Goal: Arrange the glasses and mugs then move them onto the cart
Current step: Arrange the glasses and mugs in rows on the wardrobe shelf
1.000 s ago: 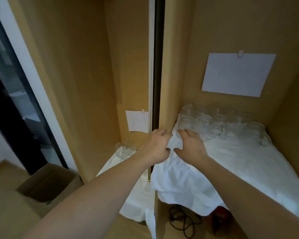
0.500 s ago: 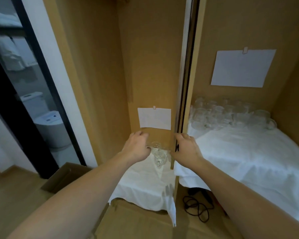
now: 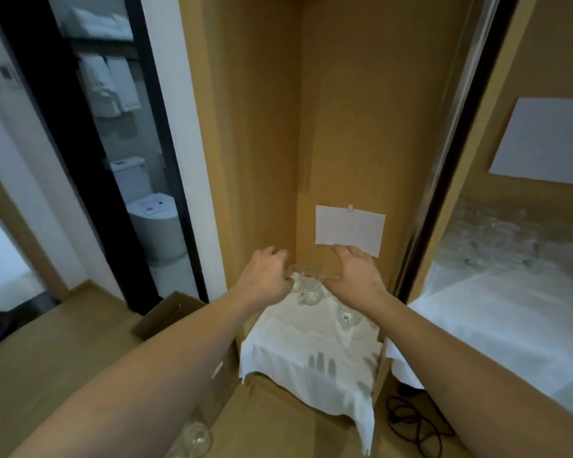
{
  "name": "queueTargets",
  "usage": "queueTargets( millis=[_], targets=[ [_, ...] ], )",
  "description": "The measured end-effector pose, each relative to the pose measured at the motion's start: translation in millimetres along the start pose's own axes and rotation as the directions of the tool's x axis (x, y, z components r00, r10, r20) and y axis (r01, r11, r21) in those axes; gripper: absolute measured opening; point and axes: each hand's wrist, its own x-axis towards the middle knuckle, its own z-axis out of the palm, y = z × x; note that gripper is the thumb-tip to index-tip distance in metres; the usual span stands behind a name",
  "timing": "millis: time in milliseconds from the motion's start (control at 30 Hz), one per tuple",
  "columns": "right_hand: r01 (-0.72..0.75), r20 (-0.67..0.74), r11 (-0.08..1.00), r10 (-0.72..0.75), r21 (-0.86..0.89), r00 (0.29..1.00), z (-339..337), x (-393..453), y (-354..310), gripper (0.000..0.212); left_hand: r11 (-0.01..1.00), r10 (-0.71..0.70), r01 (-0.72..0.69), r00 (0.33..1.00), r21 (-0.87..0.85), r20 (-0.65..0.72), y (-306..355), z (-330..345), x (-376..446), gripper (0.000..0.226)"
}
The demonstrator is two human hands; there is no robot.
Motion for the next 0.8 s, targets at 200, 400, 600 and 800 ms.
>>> queueTargets(
  millis=[200, 400, 600, 800],
  targets=[
    [-0.023, 0.067, 1.000, 0.023, -0.007, 0.997, 29, 36, 7, 0.069, 0.997, -0.079, 0.077, 0.996, 0.032, 0.052, -24, 6, 44, 0.062],
    [-0.079, 0.094, 0.997, 0.076, 0.025, 0.993, 42, 79, 35, 0.077, 0.988, 0.009, -0.033, 0.989, 0.153, 0.151, -17, 32, 95, 0.061],
    [-0.119, 0.106, 0.993, 0.117, 0.019, 0.987, 58, 106, 58, 0.075, 0.986, 0.046, -0.075, 0.981, 0.146, 0.190, -20, 53, 132, 0.063],
    [-0.182, 0.122, 0.983, 0.179, 0.019, 0.976, 75, 124, 63, 0.079, 0.987, 0.058, -0.092, 0.969, 0.132, 0.240, -38, 69, 154, 0.067]
  ],
)
